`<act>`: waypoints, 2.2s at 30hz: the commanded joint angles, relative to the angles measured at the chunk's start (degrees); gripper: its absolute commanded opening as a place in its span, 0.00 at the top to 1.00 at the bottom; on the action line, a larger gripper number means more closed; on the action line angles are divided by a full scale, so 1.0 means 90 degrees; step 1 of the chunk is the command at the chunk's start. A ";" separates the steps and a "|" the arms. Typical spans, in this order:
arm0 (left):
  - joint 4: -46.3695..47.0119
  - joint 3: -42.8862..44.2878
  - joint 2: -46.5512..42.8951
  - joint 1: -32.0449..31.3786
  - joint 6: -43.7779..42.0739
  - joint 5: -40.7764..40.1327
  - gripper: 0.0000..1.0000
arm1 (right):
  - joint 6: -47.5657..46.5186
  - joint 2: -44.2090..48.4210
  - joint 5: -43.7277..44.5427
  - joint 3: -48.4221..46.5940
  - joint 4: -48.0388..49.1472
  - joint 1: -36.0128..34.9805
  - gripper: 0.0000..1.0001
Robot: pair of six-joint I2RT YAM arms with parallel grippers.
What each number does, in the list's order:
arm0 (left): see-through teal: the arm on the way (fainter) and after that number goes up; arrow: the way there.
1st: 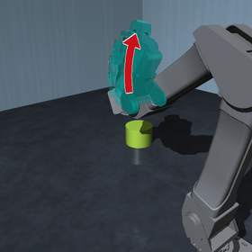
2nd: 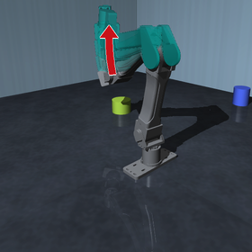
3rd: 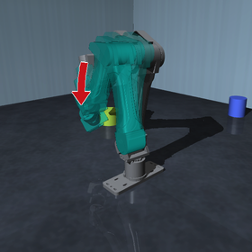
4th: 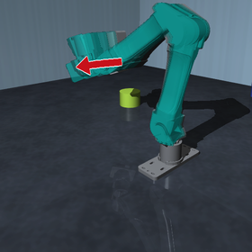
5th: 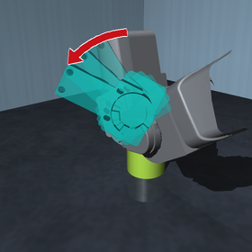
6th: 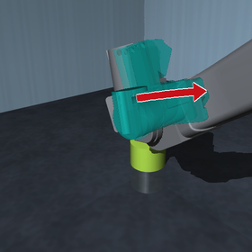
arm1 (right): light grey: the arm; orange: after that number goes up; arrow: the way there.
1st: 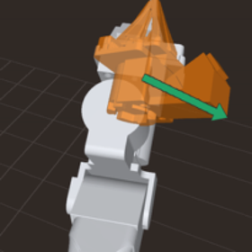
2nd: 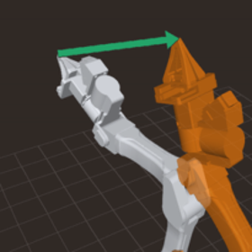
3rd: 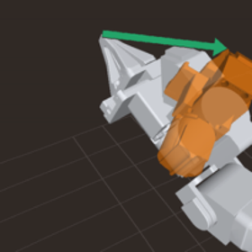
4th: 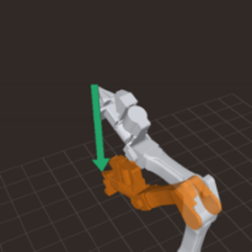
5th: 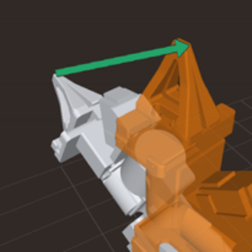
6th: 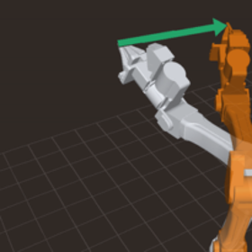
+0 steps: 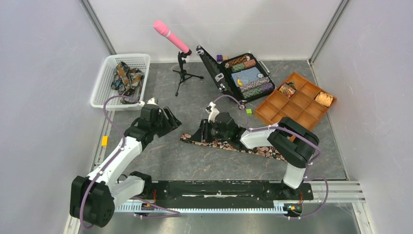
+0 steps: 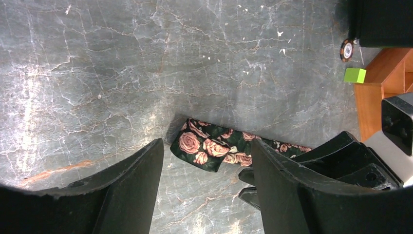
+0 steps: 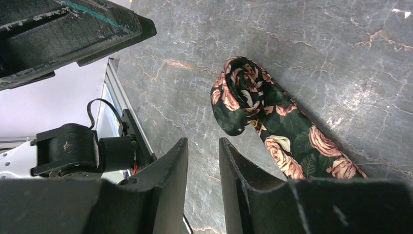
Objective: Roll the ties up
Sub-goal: Roll the tie at the center of the board.
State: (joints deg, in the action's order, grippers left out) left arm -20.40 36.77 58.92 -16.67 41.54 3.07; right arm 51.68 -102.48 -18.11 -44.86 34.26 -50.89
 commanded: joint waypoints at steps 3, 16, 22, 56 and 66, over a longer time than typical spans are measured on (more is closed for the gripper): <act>0.0470 -0.0243 0.0114 0.0035 0.0243 -0.0079 0.28 | 0.0137 -0.0298 -0.0039 -0.0227 0.0290 -0.0017 0.65; 0.0805 -0.0663 0.0183 0.0038 0.0199 0.0306 0.29 | 0.0190 -0.0727 0.0011 -0.0426 0.0367 -0.0015 0.65; 0.1089 -0.0942 0.0175 0.0040 0.0219 0.0458 0.30 | 0.0259 -0.0840 0.0117 -0.0389 0.0411 0.0036 0.66; 0.1168 -0.1039 0.0154 0.0036 0.0033 0.0364 0.30 | 0.0361 -0.1141 0.0235 -0.0697 0.0330 0.0155 0.63; 0.1532 -0.1255 0.0249 0.0036 -0.0015 0.0511 0.30 | 0.0248 -0.1216 0.0332 -0.0752 0.0116 0.0186 0.69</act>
State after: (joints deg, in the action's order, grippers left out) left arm -10.31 26.70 61.01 -16.58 42.15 7.07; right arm 54.72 -112.57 -16.43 -49.47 35.38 -49.56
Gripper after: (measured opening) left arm 0.699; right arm 0.321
